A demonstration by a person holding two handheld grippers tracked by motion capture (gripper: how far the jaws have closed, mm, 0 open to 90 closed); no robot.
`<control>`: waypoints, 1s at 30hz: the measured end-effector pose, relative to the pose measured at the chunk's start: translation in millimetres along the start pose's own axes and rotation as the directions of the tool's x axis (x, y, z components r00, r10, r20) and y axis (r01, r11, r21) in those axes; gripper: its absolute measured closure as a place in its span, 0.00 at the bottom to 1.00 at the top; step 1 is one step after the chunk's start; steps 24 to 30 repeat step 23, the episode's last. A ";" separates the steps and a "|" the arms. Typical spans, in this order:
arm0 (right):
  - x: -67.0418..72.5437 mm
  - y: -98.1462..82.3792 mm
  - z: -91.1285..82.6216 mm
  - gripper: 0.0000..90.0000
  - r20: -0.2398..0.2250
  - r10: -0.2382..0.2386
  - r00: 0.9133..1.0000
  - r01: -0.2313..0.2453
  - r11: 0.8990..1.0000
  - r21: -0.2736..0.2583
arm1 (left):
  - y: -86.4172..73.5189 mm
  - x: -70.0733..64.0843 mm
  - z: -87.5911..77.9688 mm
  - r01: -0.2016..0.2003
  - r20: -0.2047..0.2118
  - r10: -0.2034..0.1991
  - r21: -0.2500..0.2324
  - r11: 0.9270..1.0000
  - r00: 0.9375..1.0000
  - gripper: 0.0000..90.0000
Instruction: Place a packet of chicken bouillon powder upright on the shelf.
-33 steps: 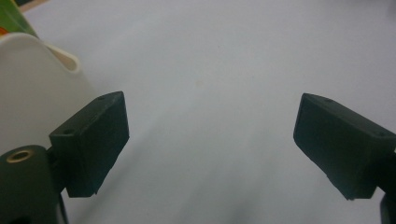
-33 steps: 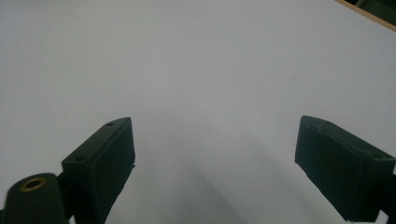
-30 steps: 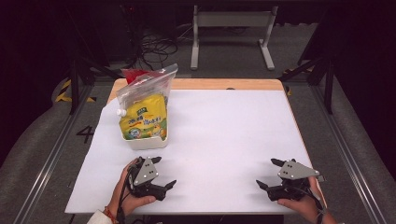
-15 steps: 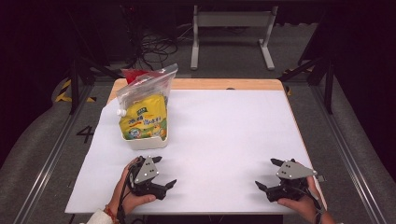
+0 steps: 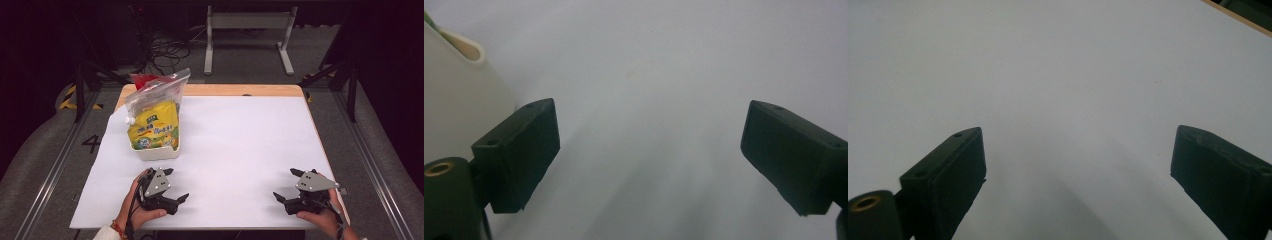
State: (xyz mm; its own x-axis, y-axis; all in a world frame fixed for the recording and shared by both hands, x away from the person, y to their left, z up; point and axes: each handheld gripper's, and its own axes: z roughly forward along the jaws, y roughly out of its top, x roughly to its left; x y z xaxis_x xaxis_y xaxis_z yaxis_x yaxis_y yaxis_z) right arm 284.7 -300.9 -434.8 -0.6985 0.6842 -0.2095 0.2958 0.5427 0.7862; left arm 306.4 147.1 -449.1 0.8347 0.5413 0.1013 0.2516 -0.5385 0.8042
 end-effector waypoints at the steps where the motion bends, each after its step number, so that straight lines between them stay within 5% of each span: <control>1: -0.1 0.1 0.0 0.08 0.001 0.000 1.000 0.000 1.000 -0.001 | -0.1 0.1 0.1 0.001 0.002 -0.001 0.000 1.000 1.000 0.11; 30: -0.6 -1.1 -1.1 0.08 0.005 0.002 1.000 -0.002 1.000 -0.001 | 1.6 2.5 3.4 -0.002 0.012 0.002 0.003 1.000 1.000 0.11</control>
